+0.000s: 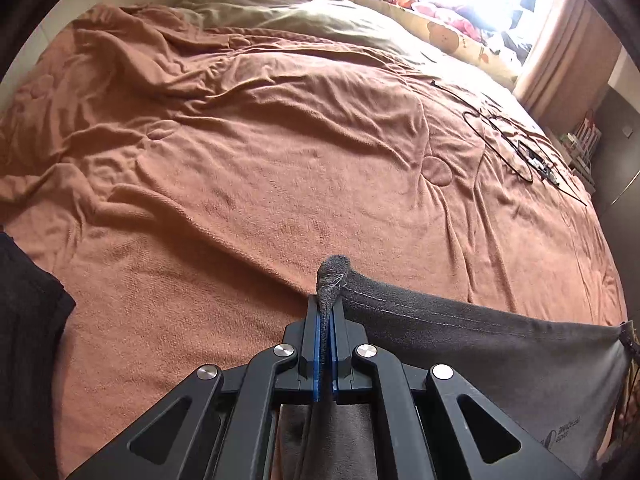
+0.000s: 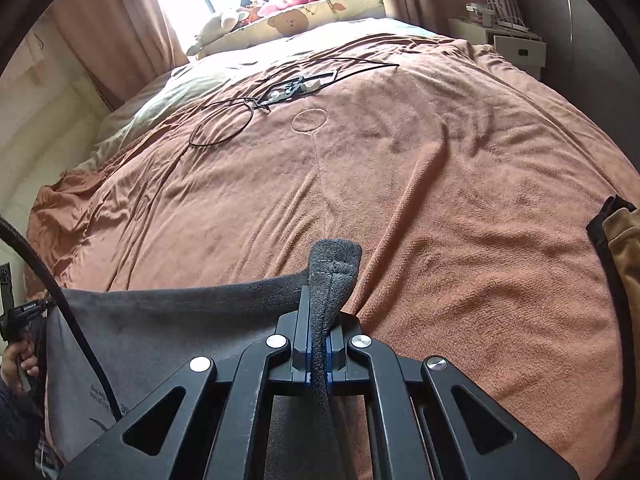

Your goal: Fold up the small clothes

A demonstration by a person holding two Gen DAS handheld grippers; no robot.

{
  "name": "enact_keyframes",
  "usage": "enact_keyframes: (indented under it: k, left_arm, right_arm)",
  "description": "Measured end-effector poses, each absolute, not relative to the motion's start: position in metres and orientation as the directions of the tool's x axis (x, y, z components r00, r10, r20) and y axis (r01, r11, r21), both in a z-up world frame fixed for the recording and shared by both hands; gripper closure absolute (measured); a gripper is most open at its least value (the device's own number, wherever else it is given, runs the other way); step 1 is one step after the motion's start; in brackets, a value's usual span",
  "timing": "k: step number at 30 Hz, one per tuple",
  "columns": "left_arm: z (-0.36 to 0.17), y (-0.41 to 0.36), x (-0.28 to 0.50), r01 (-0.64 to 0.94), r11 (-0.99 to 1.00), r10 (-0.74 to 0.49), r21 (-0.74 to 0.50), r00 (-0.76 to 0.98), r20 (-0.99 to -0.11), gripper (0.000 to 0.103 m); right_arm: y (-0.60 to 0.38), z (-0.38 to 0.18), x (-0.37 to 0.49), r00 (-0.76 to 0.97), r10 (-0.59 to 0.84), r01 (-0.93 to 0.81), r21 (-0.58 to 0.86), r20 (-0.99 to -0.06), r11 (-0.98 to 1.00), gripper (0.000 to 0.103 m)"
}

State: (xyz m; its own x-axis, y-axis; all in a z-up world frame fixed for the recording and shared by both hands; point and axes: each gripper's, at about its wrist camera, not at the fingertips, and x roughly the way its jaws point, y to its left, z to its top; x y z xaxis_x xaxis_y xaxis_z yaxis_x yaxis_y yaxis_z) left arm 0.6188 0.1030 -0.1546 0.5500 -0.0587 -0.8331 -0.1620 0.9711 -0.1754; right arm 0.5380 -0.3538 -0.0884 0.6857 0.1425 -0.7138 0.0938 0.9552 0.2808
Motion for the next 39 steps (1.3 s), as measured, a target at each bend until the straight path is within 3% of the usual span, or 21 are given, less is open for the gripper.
enact_keyframes:
  k: [7, 8, 9, 11, 12, 14, 18, 24, 39]
  left_arm:
    - [-0.193, 0.1, 0.643, -0.218, 0.963, -0.042, -0.156, 0.453, -0.891, 0.099]
    - [-0.199, 0.1, 0.644, -0.228, 0.961, -0.04, -0.154, 0.436, -0.899, 0.099]
    - [-0.2, 0.098, 0.643, -0.226, 0.961, -0.046, -0.159, 0.433, -0.9, 0.099]
    - [-0.198, 0.094, 0.639, -0.212, 0.964, -0.049, -0.157, 0.443, -0.895, 0.096]
    - [-0.197, 0.092, 0.636, -0.207, 0.966, -0.048, -0.154, 0.442, -0.896, 0.091]
    - [-0.194, 0.091, 0.631, -0.205, 0.967, -0.047, -0.149, 0.432, -0.901, 0.082]
    - [-0.182, 0.093, 0.615, -0.206, 0.965, -0.056, -0.162, 0.444, -0.894, 0.08]
    - [-0.165, 0.084, 0.58, -0.158, 0.975, -0.065, -0.156, 0.469, -0.881, 0.067]
    - [-0.171, 0.058, 0.484, -0.078, 0.985, -0.103, -0.156, 0.463, -0.881, 0.067]
  right_arm:
    - [-0.35, -0.117, 0.576, 0.606, 0.149, 0.12, 0.275, -0.781, 0.954, 0.101]
    - [-0.348, -0.118, 0.577, 0.593, 0.155, 0.121, 0.277, -0.79, 0.953, 0.095]
    - [-0.347, -0.117, 0.577, 0.586, 0.153, 0.124, 0.275, -0.796, 0.954, 0.088]
    - [-0.346, -0.113, 0.573, 0.592, 0.144, 0.121, 0.264, -0.793, 0.957, 0.039]
    - [-0.346, -0.109, 0.569, 0.607, 0.14, 0.114, 0.26, -0.783, 0.959, 0.036]
    - [-0.347, -0.101, 0.564, 0.617, 0.136, 0.105, 0.253, -0.775, 0.962, 0.036]
    - [-0.344, -0.088, 0.545, 0.636, 0.133, 0.089, 0.243, -0.76, 0.966, 0.036]
    - [-0.33, -0.072, 0.497, 0.662, 0.095, 0.048, 0.169, -0.744, 0.984, 0.036]
    - [-0.305, -0.072, 0.407, 0.663, 0.077, 0.039, 0.136, -0.745, 0.99, 0.036]
